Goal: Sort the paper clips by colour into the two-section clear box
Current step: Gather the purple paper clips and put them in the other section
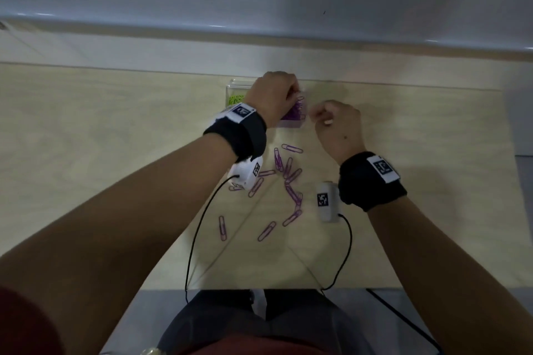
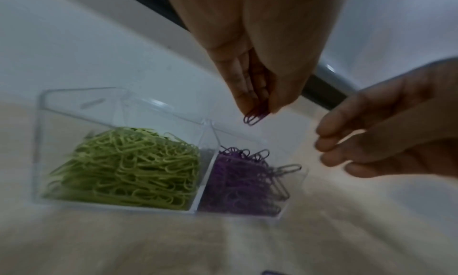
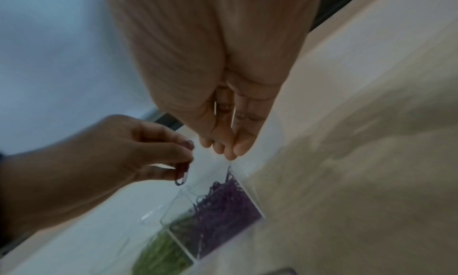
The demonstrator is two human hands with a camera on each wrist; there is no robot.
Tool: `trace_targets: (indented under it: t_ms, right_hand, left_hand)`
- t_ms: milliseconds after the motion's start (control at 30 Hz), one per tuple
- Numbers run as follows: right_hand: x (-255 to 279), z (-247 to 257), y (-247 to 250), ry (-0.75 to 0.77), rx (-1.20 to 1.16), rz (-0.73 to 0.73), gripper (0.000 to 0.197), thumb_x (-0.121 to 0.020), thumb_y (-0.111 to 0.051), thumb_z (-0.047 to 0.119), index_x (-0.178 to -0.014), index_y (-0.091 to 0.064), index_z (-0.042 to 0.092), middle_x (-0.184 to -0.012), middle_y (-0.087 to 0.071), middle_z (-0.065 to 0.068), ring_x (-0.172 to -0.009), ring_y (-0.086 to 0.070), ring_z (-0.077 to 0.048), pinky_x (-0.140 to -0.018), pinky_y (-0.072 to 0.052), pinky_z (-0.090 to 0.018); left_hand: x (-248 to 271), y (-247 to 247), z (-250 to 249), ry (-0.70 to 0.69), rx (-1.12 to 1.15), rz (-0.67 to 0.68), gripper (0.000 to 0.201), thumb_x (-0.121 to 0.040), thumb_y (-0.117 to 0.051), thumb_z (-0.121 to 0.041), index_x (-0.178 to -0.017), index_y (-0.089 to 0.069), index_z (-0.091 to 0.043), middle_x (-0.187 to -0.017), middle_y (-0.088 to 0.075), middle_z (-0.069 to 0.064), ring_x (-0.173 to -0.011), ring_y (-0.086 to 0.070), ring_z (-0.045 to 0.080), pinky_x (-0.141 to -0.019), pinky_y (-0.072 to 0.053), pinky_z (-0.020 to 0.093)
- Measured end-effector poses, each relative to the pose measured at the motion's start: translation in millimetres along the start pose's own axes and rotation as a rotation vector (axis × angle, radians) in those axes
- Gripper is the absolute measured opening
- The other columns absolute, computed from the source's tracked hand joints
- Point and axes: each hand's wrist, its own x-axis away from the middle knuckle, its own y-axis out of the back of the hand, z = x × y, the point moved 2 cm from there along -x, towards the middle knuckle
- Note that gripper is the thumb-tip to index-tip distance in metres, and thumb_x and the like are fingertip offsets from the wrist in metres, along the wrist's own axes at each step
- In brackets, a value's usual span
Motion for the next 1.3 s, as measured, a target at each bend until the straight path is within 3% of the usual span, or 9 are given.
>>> trace_targets:
  t_ms: [100,267,333,433,600,767,967,1100,1300]
  right_hand:
    - [18,-25,-13,0.046,0.1,0.156,0.03,-0.07,-0.051,-0.01,-0.089,-0.07,0.003,-0.09,-0.07,-0.013,-0.082,-0.066,-0.029,-0.076,-0.054,-0.029]
    - [42,-38,-38,0.152,0.373,0.539,0.069,-0.071,-0.065,0.016,-0.137,-0.044,0.016,-0.146,-0.037,-0.004,-0.134,-0.033,-0.021,-0.102,-0.035,-0.038]
    - [46,-37,-43,0.202,0.477,0.578,0.083,-0.07,-0.07,0.033,-0.143,-0.033,0.02,-0.152,-0.027,-0.001,-0.139,-0.024,-0.018,-0.106,-0.029,-0.04]
    - [54,-37,-52,0.246,0.46,0.595,0.089,-0.068,-0.075,0.044,-0.143,-0.035,0.017,-0.152,-0.026,-0.004,-0.139,-0.022,-0.021,-0.11,-0.029,-0.041]
    - [85,-33,-71,0.45,0.391,0.645,0.061,-0.074,-0.066,0.02,-0.131,-0.051,0.004,-0.142,-0.042,-0.013,-0.13,-0.038,-0.031,-0.104,-0.039,-0.046]
    - [105,-40,-55,0.493,0.249,0.645,0.057,-0.074,-0.056,0.019,-0.13,-0.054,0.01,-0.136,-0.05,-0.009,-0.127,-0.046,-0.025,-0.105,-0.041,-0.042]
    - [112,-65,-10,0.318,0.592,0.706,0.115,-0.059,-0.077,0.057,-0.149,-0.012,0.029,-0.157,-0.011,0.008,-0.144,-0.004,-0.016,-0.114,-0.014,-0.033]
    - [99,-74,-16,0.31,0.544,0.641,0.108,-0.055,-0.075,0.062,-0.144,-0.03,0.022,-0.149,-0.03,0.001,-0.134,-0.024,-0.023,-0.109,-0.031,-0.046]
    - [80,-49,-51,0.352,0.369,0.537,0.075,-0.061,-0.079,0.047,-0.126,-0.058,0.016,-0.124,-0.05,-0.003,-0.11,-0.036,-0.02,-0.095,-0.043,-0.035]
  left_hand:
    - [-5,-20,3,-0.004,-0.248,0.288,0.025,-0.089,-0.053,-0.018,-0.11,-0.061,-0.007,-0.113,-0.059,0.014,-0.104,-0.055,0.032,-0.087,-0.046,0.041]
    - [44,-15,17,-0.246,-0.009,0.043,0.021,-0.088,-0.055,-0.016,-0.102,-0.066,-0.005,-0.099,-0.06,0.014,-0.087,-0.057,0.031,-0.073,-0.049,0.038]
    - [78,-20,32,-0.249,-0.042,0.14,0.026,-0.088,-0.055,-0.026,-0.108,-0.065,-0.012,-0.106,-0.06,0.01,-0.092,-0.057,0.027,-0.074,-0.051,0.039]
    - [127,-27,65,-0.015,-0.098,0.225,0.053,-0.077,-0.069,-0.033,-0.126,-0.054,-0.017,-0.124,-0.049,0.01,-0.112,-0.047,0.029,-0.09,-0.049,0.044]
    - [187,-31,101,0.236,-0.065,0.122,0.078,-0.071,-0.074,-0.044,-0.134,-0.042,-0.011,-0.135,-0.035,0.013,-0.121,-0.033,0.031,-0.101,-0.038,0.043]
    - [194,-45,99,0.119,0.074,0.167,0.072,-0.065,-0.065,-0.049,-0.127,-0.047,-0.018,-0.13,-0.044,0.0,-0.118,-0.036,0.018,-0.101,-0.039,0.041]
    - [212,-47,104,-0.16,-0.101,0.368,0.11,-0.055,-0.076,-0.052,-0.146,-0.024,-0.018,-0.148,-0.029,0.005,-0.136,-0.025,0.024,-0.114,-0.023,0.035]
    - [215,-44,110,-0.089,-0.033,0.303,0.117,-0.051,-0.082,-0.05,-0.145,-0.025,-0.012,-0.146,-0.03,0.011,-0.131,-0.027,0.026,-0.112,-0.02,0.03]
    - [175,-55,86,-0.106,-0.065,0.301,0.119,-0.05,-0.078,-0.062,-0.144,-0.028,-0.011,-0.145,-0.03,0.012,-0.127,-0.028,0.028,-0.11,-0.027,0.036]
